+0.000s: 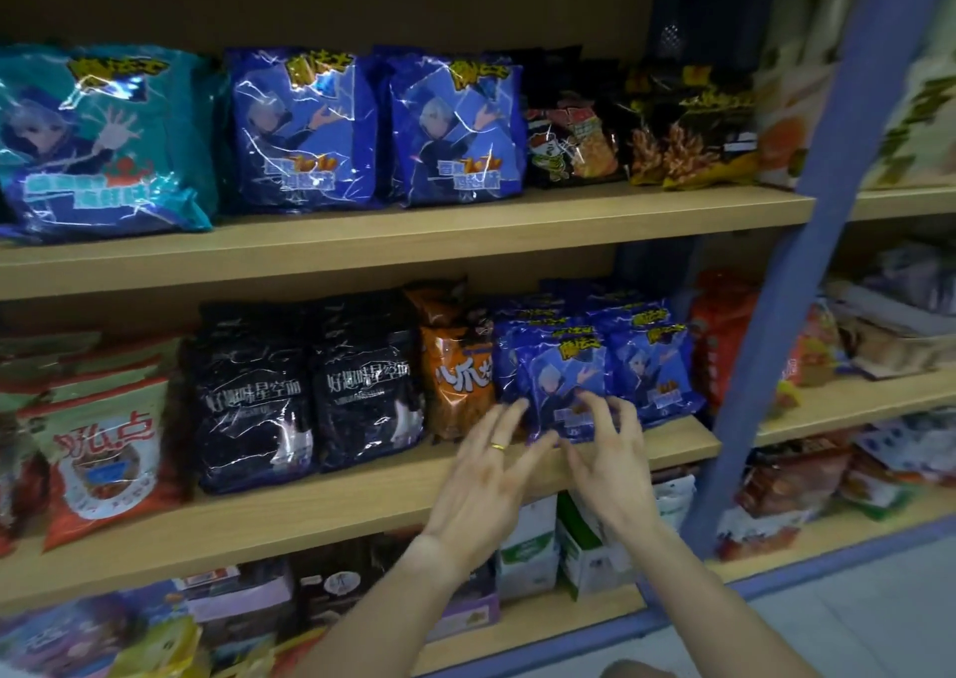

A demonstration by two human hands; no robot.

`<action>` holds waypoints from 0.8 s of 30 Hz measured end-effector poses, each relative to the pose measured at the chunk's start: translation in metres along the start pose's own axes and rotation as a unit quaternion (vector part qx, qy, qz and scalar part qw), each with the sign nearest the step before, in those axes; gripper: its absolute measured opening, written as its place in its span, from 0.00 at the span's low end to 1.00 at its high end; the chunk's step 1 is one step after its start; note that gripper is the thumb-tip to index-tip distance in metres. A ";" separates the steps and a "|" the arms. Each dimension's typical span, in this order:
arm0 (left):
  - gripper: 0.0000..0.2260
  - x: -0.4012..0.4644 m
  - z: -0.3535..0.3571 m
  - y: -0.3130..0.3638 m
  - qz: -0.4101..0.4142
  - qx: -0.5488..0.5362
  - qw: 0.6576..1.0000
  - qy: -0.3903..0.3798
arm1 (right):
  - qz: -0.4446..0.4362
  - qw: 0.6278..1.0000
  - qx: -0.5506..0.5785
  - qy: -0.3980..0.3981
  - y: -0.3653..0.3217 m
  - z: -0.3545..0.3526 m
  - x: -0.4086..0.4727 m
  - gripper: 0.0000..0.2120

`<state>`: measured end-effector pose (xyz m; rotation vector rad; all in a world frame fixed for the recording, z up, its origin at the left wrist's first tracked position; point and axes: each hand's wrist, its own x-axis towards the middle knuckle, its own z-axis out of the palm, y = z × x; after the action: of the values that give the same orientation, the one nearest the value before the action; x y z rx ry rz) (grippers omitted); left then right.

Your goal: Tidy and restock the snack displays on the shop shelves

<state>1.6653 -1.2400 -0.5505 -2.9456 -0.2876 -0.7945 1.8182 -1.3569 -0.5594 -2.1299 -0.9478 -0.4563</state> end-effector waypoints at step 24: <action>0.26 0.031 0.027 0.057 -0.022 0.021 0.997 -0.077 | 0.068 0.997 -0.032 0.027 0.068 -0.040 -0.001 0.27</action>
<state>1.7161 -1.2879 -0.5594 -2.9750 -0.3744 -0.5581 1.8679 -1.4180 -0.5674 -2.2123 -0.7618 -0.4780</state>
